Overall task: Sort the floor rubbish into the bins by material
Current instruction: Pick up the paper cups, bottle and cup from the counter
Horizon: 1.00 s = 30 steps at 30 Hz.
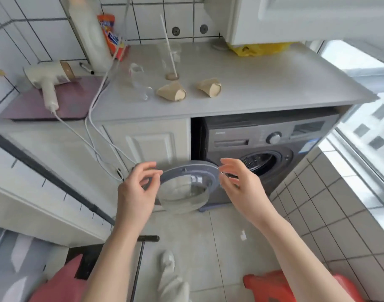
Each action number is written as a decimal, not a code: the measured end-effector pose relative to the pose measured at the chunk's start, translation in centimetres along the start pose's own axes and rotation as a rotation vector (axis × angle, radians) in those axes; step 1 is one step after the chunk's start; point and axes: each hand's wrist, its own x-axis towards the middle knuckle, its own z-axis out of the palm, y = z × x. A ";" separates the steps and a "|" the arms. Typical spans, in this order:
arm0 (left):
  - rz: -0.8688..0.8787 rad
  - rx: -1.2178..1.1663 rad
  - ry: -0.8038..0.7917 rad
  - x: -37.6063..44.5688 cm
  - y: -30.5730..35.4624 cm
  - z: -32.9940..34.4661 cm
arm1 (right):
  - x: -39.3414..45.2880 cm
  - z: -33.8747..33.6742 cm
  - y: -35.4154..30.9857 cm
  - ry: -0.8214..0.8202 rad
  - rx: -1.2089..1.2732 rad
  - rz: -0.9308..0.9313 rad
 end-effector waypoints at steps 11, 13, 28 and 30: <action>0.087 -0.072 -0.162 19.4 -2.2 0.0 | 16.7 5.1 -4.8 0.128 0.060 0.063; 0.099 -0.062 -0.215 22.2 -2.4 1.2 | 19.1 5.4 -4.8 0.155 0.026 0.072; 0.405 0.346 -0.436 33.7 -4.3 9.9 | 33.3 3.1 0.5 0.294 -0.357 0.002; 0.474 0.435 -0.426 34.4 -4.6 10.5 | 34.5 2.9 1.3 0.264 -0.374 0.020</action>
